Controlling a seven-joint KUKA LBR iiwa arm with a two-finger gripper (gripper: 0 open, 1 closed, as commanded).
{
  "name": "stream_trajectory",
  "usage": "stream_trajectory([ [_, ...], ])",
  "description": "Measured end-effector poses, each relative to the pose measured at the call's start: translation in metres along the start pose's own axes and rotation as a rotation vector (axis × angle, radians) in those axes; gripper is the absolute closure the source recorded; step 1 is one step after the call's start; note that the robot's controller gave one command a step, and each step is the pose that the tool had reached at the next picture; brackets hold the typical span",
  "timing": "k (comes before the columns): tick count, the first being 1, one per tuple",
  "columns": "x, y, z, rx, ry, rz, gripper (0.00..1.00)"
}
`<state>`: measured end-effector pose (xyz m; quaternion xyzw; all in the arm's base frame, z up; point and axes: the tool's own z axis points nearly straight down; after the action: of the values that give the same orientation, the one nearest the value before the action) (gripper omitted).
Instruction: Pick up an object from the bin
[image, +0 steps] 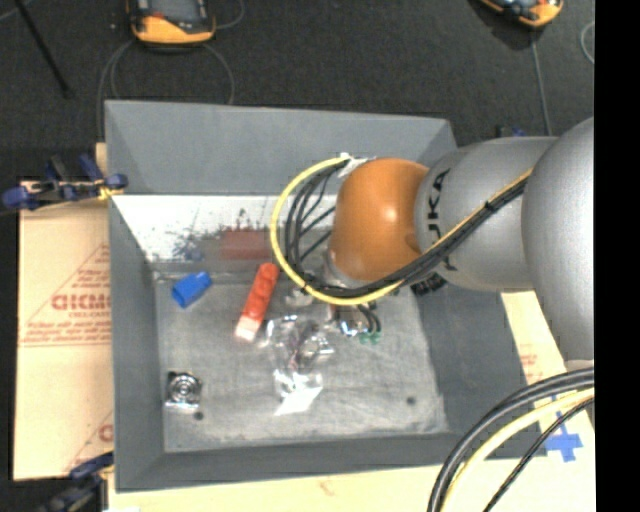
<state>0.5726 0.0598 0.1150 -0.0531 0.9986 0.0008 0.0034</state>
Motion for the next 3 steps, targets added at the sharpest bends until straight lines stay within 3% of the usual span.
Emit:
stream_trajectory([
  [1,-0.004,-0.021,0.0,0.0,0.003,0.111,0.0],
  [2,-0.004,-0.029,0.02,-0.001,-0.003,0.21,0.0],
  [3,-0.005,-0.029,0.025,-0.003,-0.011,0.233,0.0],
])
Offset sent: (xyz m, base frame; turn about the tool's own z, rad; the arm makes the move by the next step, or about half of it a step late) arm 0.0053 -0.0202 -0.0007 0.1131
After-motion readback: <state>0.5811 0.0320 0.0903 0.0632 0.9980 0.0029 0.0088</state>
